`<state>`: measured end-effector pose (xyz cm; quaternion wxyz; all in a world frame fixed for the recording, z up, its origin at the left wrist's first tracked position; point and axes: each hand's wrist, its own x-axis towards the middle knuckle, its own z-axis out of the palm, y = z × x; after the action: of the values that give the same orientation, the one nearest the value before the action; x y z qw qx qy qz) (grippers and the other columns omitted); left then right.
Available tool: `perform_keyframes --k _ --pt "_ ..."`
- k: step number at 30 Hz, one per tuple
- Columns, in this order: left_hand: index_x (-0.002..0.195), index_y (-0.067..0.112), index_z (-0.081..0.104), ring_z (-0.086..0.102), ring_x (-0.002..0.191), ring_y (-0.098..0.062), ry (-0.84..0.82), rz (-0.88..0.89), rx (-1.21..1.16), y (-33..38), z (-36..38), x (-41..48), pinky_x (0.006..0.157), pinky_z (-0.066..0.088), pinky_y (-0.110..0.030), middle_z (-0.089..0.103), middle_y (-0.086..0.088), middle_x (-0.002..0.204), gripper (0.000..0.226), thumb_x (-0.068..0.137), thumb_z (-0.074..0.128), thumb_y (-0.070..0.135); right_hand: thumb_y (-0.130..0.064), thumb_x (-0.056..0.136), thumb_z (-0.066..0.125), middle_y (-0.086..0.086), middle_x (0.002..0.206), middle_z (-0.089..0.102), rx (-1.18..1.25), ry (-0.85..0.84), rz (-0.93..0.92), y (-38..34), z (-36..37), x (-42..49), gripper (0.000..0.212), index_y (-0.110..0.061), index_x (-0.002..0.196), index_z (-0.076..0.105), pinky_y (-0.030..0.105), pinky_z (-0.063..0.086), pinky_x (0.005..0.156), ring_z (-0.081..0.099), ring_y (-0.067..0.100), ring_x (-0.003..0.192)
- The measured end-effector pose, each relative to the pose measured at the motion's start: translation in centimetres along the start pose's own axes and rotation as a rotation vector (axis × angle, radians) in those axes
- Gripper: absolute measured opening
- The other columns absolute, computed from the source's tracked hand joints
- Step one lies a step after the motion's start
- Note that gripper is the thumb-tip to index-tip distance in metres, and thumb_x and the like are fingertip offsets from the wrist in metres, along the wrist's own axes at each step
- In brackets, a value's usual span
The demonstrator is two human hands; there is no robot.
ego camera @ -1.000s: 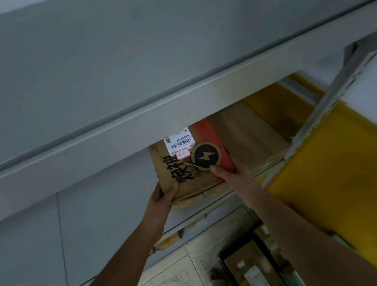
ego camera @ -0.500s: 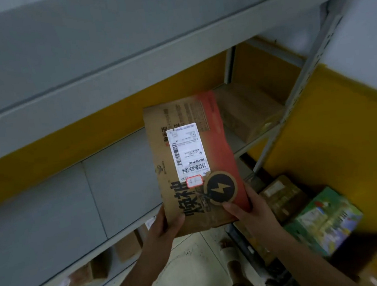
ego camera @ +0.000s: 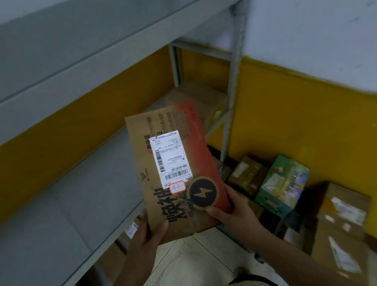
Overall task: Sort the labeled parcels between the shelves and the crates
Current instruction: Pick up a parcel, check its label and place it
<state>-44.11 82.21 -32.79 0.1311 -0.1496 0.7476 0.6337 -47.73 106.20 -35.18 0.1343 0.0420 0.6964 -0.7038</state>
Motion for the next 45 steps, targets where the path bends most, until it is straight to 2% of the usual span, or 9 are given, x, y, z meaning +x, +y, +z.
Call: perform_keyframes --k 7,10,12,16,23,28,32,36,45 --pt "0.131 0.054 0.050 0.061 0.112 0.010 -0.227 0.028 0.167 1.5 4.4 3.0 0.095 0.046 -0.018 0.067 0.030 0.121 0.045 0.089 0.066 0.056 -0.033 0.077 0.085 -0.011 0.120 0.070 0.106 0.201 0.155 3.9 -5.2 -3.1 0.062 -0.043 0.129 0.054 0.040 0.058 0.093 0.070 0.012 0.106" --pt "0.134 0.046 0.055 0.063 0.117 0.000 -0.305 0.009 0.189 1.7 7.0 5.1 0.105 0.047 -0.034 0.068 0.022 0.126 0.075 0.067 0.070 0.077 -0.042 0.074 0.085 -0.011 0.123 0.069 0.134 0.267 0.212 5.8 -7.5 -3.8 0.071 -0.037 0.136 0.053 0.039 0.056 0.097 0.069 0.010 0.109" --pt "0.130 0.044 0.059 0.065 0.112 0.001 -0.317 -0.019 0.201 1.7 9.0 6.5 0.102 0.047 -0.031 0.070 0.024 0.121 0.083 0.057 0.072 0.082 -0.043 0.077 0.083 -0.012 0.123 0.069 0.148 0.282 0.240 6.7 -9.0 -3.8 0.070 -0.034 0.139 0.052 0.038 0.056 0.098 0.068 0.009 0.110" --pt "0.121 0.048 0.058 0.065 0.110 -0.004 -0.304 -0.129 0.186 2.2 12.7 9.2 0.095 0.047 -0.026 0.072 0.021 0.114 0.062 0.066 0.076 0.070 -0.037 0.084 0.079 -0.011 0.126 0.068 0.191 0.259 0.291 7.3 -12.6 -2.4 0.062 -0.035 0.139 0.051 0.035 0.055 0.099 0.066 0.007 0.112" --pt "0.137 0.036 0.051 0.057 0.121 -0.017 -0.271 -0.217 0.203 2.6 17.5 15.3 0.109 0.040 -0.037 0.064 0.013 0.123 0.075 0.073 0.076 0.066 -0.063 0.069 0.080 -0.011 0.135 0.062 0.188 0.192 0.375 9.6 -17.5 3.1 0.089 -0.037 0.146 0.043 0.043 0.051 0.104 0.062 0.016 0.122" --pt "0.126 0.030 0.056 0.058 0.120 -0.023 -0.312 -0.273 0.251 1.2 20.2 21.9 0.105 0.041 -0.037 0.066 0.007 0.118 0.031 0.096 0.063 0.027 -0.073 0.059 0.079 -0.009 0.140 0.058 0.234 0.257 0.406 12.6 -19.0 7.9 0.108 -0.036 0.151 0.037 0.041 0.051 0.105 0.061 0.015 0.122" --pt "0.130 0.028 0.055 0.058 0.115 -0.025 -0.374 -0.347 0.309 -0.3 22.0 28.8 0.108 0.042 -0.042 0.065 -0.002 0.123 0.038 0.094 0.066 0.026 -0.063 0.066 0.078 -0.008 0.140 0.057 0.279 0.368 0.455 15.7 -19.2 11.8 0.095 -0.038 0.149 0.038 0.039 0.053 0.102 0.061 0.015 0.121" --pt "0.142 0.016 0.050 0.049 0.133 -0.030 -0.438 -0.407 0.309 -3.3 24.5 36.7 0.110 0.037 -0.038 0.055 -0.009 0.143 0.051 0.094 0.065 0.020 -0.048 0.076 0.076 -0.009 0.136 0.061 0.355 0.473 0.455 18.9 -19.9 16.6 0.077 -0.039 0.144 0.042 0.040 0.054 0.101 0.061 0.014 0.121" --pt "0.139 0.019 0.050 0.045 0.117 -0.015 -0.556 -0.397 0.349 -8.9 29.7 46.2 0.104 0.035 -0.035 0.056 0.001 0.127 0.038 0.101 0.054 0.019 -0.019 0.091 0.066 -0.003 0.138 0.060 0.363 0.661 0.422 26.3 -21.9 23.9 0.062 -0.027 0.146 0.041 0.033 0.053 0.101 0.059 0.015 0.126"
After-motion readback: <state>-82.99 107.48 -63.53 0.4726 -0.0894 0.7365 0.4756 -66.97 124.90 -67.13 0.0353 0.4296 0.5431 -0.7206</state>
